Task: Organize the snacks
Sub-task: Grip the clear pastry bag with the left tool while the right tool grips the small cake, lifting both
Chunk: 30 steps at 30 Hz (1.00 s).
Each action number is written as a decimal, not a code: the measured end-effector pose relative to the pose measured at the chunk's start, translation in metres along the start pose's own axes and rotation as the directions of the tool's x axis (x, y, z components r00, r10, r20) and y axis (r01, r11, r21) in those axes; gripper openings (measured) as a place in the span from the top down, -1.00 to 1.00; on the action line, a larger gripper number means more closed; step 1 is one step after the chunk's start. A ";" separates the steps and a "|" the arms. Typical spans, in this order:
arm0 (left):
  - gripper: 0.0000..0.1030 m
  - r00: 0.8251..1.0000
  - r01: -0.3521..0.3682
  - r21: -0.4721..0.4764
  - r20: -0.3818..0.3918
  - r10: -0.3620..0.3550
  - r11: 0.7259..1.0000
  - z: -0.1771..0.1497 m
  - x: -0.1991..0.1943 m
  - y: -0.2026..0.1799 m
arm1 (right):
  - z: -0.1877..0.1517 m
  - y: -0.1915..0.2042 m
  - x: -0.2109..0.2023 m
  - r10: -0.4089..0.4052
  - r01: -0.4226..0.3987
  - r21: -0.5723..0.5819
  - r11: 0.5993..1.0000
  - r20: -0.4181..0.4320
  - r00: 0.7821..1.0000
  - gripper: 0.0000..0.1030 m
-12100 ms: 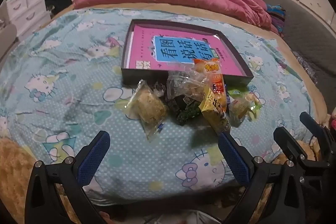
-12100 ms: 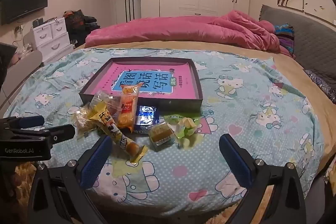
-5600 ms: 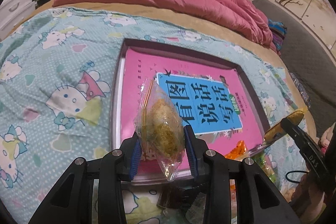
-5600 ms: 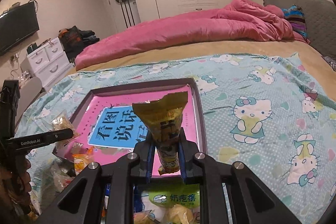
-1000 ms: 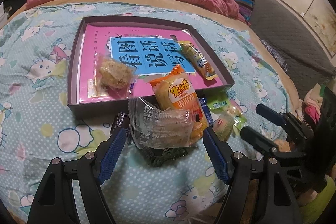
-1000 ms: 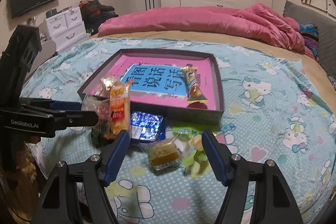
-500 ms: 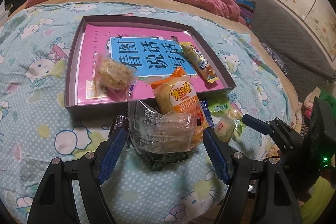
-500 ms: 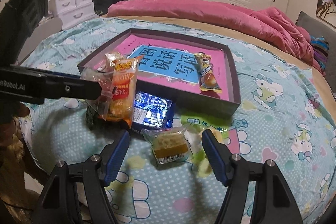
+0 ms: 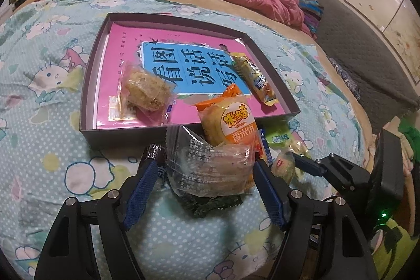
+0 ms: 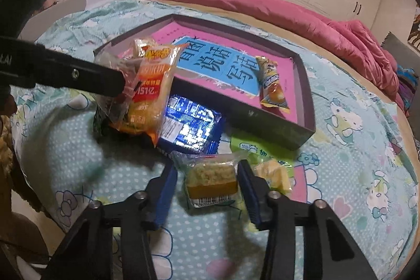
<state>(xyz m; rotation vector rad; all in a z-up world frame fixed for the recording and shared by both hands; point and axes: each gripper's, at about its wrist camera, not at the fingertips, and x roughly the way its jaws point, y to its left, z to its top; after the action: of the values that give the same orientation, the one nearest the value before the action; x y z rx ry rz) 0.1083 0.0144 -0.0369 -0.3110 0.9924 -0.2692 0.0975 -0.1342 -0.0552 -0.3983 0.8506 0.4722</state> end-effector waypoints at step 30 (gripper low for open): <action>-0.09 0.995 0.031 -0.032 0.100 -0.028 0.999 0.013 -0.033 0.012 | 0.006 -0.035 -0.033 0.109 -0.147 0.247 0.958 0.158 0.981 0.24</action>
<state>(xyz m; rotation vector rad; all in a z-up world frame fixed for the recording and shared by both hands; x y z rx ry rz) 0.1030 0.0392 -0.0097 -0.3667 0.8951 -0.2612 0.1013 -0.1679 -0.0201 -0.0679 0.7888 0.4967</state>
